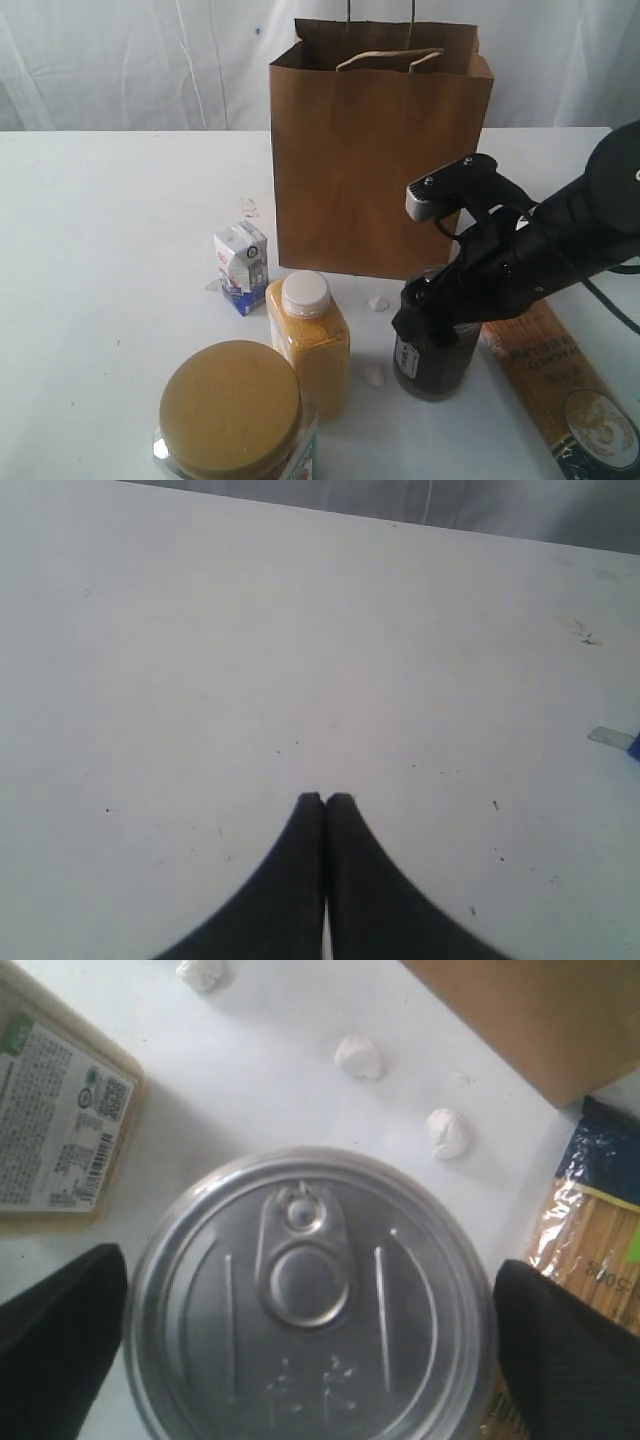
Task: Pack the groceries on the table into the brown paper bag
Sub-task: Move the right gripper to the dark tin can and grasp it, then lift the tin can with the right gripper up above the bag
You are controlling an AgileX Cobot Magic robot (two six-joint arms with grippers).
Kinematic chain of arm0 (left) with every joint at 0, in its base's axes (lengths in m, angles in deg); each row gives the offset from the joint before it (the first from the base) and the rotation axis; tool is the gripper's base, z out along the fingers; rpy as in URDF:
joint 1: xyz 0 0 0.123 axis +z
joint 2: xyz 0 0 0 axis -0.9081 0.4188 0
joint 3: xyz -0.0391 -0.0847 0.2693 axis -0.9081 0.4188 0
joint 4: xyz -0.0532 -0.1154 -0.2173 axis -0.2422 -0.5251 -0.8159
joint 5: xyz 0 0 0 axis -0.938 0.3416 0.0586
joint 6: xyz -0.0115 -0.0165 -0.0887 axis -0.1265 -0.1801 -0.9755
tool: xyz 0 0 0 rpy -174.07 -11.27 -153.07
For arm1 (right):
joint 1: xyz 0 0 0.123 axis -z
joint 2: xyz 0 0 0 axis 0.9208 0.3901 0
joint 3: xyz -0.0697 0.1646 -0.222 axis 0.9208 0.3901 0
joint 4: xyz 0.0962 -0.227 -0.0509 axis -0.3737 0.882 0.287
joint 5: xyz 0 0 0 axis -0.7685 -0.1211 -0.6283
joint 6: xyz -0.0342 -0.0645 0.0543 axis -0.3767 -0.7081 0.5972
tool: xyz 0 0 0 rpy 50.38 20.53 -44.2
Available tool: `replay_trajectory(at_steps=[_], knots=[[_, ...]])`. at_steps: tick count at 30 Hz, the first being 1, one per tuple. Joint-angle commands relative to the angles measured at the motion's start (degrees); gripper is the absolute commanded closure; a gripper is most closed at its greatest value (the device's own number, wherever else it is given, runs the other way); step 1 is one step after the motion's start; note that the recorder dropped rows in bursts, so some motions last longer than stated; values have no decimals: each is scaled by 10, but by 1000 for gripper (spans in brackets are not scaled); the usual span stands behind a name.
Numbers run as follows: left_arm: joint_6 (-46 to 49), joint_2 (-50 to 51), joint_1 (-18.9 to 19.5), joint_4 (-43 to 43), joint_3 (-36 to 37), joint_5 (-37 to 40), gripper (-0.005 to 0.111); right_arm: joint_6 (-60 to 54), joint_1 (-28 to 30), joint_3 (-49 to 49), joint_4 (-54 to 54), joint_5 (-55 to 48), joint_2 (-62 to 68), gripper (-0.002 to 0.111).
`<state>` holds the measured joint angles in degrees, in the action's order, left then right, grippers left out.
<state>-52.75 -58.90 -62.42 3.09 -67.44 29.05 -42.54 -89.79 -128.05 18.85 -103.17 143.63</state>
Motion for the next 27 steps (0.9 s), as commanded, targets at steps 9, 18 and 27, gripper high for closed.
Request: replay_trajectory(at_steps=[9,18,27], knots=[[-3,-2,-2,-6,2,-2,107,14,-2,-9,2,-14,-18,72],[-3,-2,-2,-6,2,-5,107,65,-2,-48,68,-100,-82,83],[-3,-2,-2,-6,2,-5,107,63,-2,-39,106,-72,-233,83]])
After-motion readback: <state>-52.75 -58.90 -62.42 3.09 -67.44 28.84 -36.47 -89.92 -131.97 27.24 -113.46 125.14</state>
